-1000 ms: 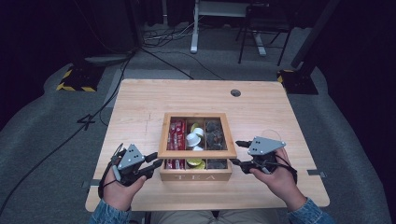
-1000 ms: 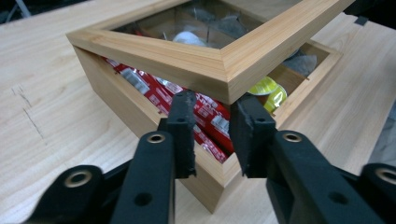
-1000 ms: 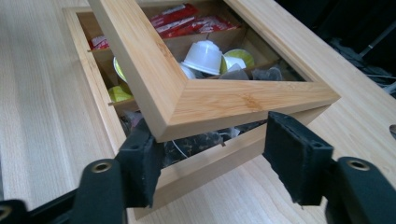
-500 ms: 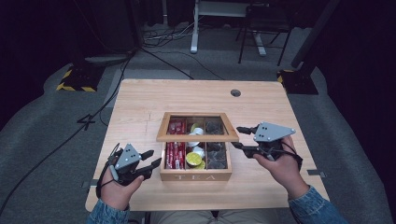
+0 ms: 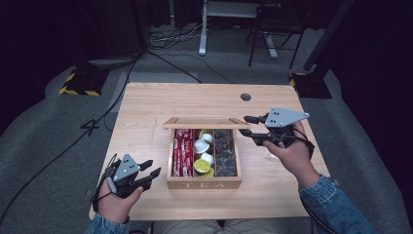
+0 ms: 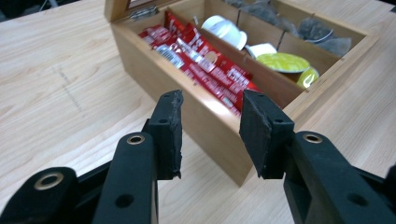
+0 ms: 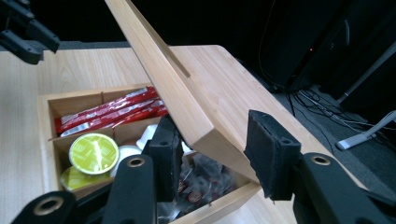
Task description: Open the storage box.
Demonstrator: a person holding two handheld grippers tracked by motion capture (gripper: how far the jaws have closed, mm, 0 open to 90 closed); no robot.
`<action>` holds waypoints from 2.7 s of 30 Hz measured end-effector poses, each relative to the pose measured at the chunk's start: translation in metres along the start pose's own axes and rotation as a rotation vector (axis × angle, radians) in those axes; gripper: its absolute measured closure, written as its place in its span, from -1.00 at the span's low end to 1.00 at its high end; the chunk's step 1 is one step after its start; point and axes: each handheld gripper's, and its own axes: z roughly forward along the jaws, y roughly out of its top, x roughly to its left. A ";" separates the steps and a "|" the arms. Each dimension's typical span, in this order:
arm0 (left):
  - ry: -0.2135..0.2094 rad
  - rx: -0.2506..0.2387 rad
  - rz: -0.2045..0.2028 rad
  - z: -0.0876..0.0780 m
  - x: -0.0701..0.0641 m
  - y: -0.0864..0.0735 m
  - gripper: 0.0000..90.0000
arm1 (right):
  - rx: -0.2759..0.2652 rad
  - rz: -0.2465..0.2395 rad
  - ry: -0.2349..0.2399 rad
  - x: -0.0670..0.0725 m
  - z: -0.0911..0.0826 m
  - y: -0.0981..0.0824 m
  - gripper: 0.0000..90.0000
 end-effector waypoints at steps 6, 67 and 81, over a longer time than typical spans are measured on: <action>0.016 0.013 -0.043 -0.004 0.005 -0.010 0.25 | -0.018 0.006 -0.003 -0.014 0.007 0.011 0.28; -0.008 0.073 -0.092 0.021 0.034 -0.025 0.12 | 0.069 0.207 -0.216 -0.127 0.103 0.030 0.05; 0.006 0.087 -0.100 0.025 0.038 -0.028 -0.04 | 0.125 0.245 -0.215 -0.132 0.119 0.014 -0.08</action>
